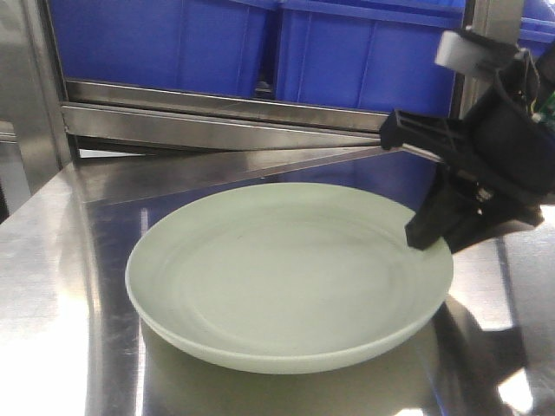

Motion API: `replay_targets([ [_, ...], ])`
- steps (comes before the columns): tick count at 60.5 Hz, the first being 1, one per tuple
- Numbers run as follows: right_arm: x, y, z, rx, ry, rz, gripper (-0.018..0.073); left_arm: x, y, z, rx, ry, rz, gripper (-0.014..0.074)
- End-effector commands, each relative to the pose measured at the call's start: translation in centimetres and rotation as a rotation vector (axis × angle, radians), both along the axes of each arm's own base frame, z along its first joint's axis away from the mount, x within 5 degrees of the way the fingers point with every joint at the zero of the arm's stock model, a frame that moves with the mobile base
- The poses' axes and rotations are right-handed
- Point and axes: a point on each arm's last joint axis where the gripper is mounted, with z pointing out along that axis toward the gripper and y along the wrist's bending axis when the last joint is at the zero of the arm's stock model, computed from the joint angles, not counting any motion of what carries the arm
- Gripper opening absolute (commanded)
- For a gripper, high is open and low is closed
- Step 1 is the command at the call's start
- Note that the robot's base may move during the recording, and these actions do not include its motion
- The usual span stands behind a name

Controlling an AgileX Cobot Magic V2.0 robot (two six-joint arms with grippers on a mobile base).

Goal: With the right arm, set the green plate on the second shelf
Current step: 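Grip the plate rim with the right gripper and lift it up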

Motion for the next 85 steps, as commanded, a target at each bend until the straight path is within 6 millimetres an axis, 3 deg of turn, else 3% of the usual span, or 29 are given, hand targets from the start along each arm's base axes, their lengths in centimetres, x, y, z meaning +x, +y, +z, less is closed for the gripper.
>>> replay_targets([
  [1, 0.3, -0.2, 3.7, 0.064, -0.183, -0.039, 0.0048, 0.1, 0.0, -0.5, 0.001, -0.061, 0.002, 0.0124],
  [13, -0.9, -1.0, 7.4, 0.123, -0.352, -0.066, 0.0048, 0.1, 0.0, -0.5, 0.001, -0.061, 0.002, 0.0124],
  [28, -3.8, -2.9, 12.5, 0.152, -0.637, -0.072, 0.0048, 0.1, 0.0, -0.5, 0.001, -0.061, 0.002, 0.0124],
  [39, -6.2, -4.9, 14.5, 0.122, -0.834, -0.097, 0.0048, 0.1, 0.0, -0.5, 0.001, -0.061, 0.002, 0.0124],
  [59, -10.5, -9.2, 12.7, 0.072, -0.926, -0.263, 0.0048, 0.1, 0.0, -0.5, 0.001, -0.061, 0.002, 0.0124],
  [72, -13.4, -10.3, 11.4, 0.062, -0.982, -0.3, 0.0048, 0.1, 0.0, -0.5, 0.001, -0.061, 0.002, 0.0124],
  [85, -14.7, -10.6, 10.7, 0.067, -1.013, -0.31, 0.0048, 0.1, 0.0, -0.5, 0.001, -0.061, 0.002, 0.0124],
])
